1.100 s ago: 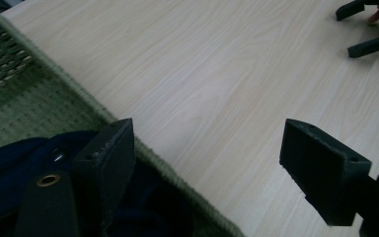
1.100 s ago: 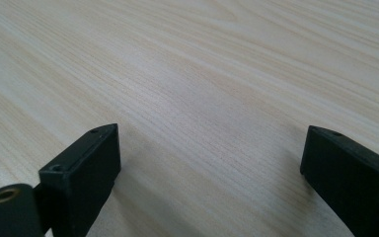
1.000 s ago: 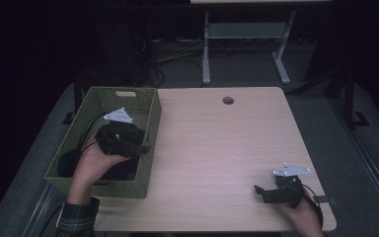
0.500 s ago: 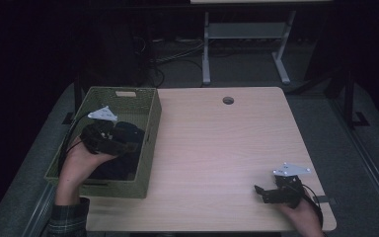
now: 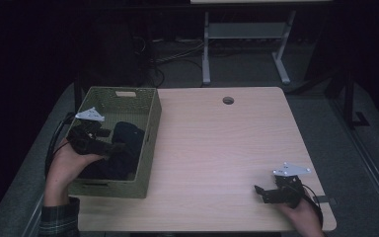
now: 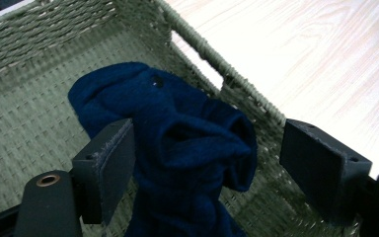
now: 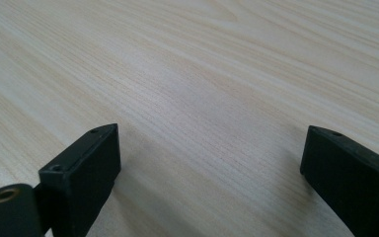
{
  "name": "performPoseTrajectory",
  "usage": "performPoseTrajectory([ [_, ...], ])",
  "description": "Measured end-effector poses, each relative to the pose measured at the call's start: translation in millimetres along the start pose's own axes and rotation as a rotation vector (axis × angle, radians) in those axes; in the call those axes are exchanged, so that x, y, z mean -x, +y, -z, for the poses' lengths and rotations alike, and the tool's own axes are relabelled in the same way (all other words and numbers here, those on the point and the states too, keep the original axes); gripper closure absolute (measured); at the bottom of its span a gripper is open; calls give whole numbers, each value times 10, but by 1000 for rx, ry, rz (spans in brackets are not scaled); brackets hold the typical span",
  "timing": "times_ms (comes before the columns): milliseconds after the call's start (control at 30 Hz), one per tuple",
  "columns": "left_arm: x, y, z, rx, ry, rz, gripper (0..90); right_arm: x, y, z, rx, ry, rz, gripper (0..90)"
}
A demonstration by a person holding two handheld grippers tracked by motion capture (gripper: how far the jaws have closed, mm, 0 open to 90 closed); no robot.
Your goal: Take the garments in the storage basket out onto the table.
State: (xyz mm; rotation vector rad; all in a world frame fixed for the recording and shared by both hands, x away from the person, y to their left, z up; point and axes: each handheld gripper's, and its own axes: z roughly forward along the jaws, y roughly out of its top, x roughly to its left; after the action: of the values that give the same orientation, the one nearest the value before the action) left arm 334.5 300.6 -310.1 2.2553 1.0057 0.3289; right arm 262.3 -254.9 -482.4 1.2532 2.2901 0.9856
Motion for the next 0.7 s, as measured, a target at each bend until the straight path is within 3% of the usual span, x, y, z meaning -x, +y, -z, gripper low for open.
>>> performPoseTrajectory([
  [400, -81, -136, -10, -44, 4, 12, 193, -3, 0, 1, -1, 2, -4, 81],
  [700, -99, -217, -121, -110, 10, 9, 191, -2, 0, 1, -1, 0, -4, 80],
])
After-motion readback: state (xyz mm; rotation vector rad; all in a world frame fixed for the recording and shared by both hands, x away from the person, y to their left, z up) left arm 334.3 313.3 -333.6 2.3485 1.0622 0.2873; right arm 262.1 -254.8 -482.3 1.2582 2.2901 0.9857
